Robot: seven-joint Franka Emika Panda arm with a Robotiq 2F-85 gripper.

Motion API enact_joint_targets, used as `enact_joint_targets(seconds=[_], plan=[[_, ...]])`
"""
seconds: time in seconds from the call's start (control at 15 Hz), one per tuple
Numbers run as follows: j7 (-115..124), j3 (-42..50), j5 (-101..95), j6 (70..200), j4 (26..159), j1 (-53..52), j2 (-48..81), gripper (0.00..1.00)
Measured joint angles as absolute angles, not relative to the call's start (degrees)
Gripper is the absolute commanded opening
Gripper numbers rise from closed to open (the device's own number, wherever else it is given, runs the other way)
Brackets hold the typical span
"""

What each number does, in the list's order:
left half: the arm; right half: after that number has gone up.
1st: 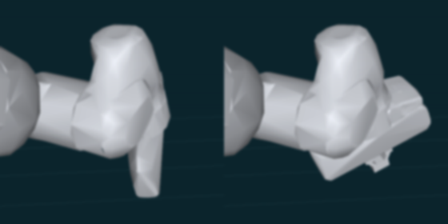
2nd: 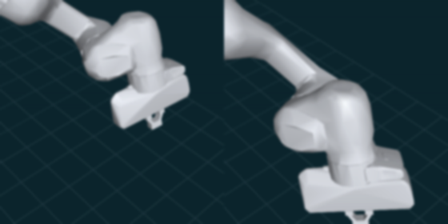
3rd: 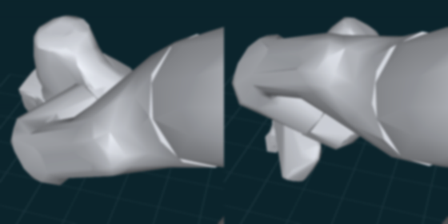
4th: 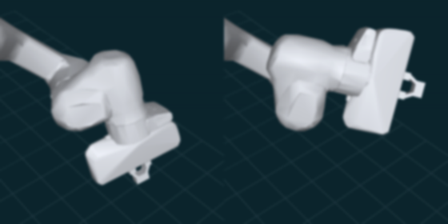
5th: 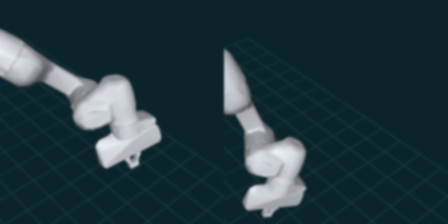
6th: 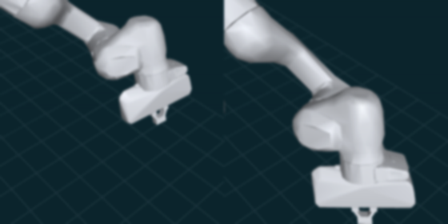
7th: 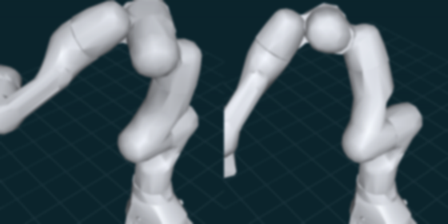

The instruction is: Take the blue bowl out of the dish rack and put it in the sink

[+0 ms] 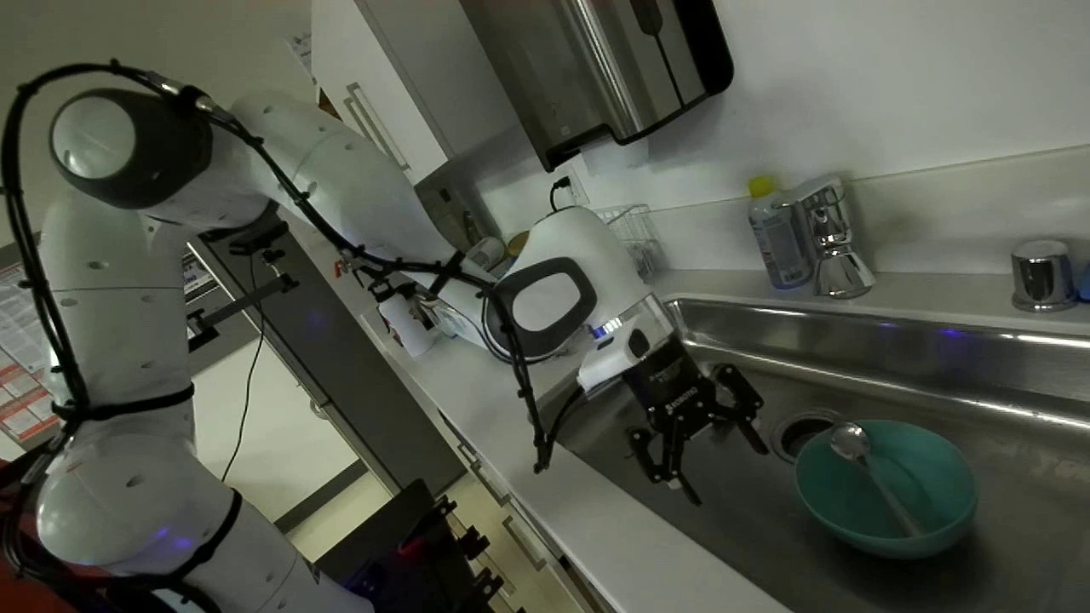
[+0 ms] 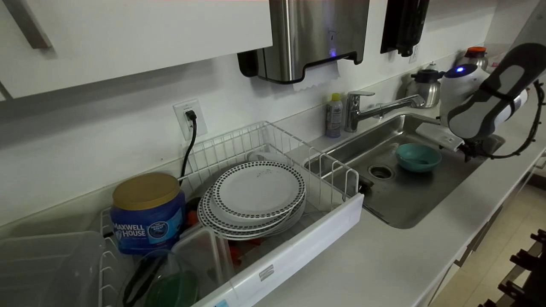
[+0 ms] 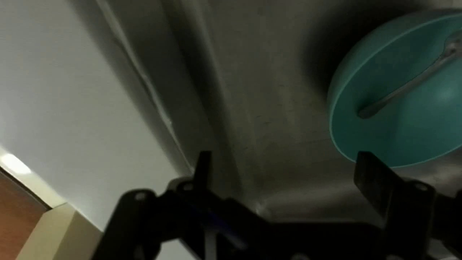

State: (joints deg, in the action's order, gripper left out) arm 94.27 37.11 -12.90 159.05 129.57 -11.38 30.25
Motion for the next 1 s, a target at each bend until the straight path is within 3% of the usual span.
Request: enact_joint_targets(seconds=[0.67, 1.0], plan=[[87.62, 40.27, -41.74, 154.15, 145.55, -18.79, 5.58, 1.0], [85.06, 22.66, -43.29, 141.8, 149.14, -6.71, -7.91, 1.0]])
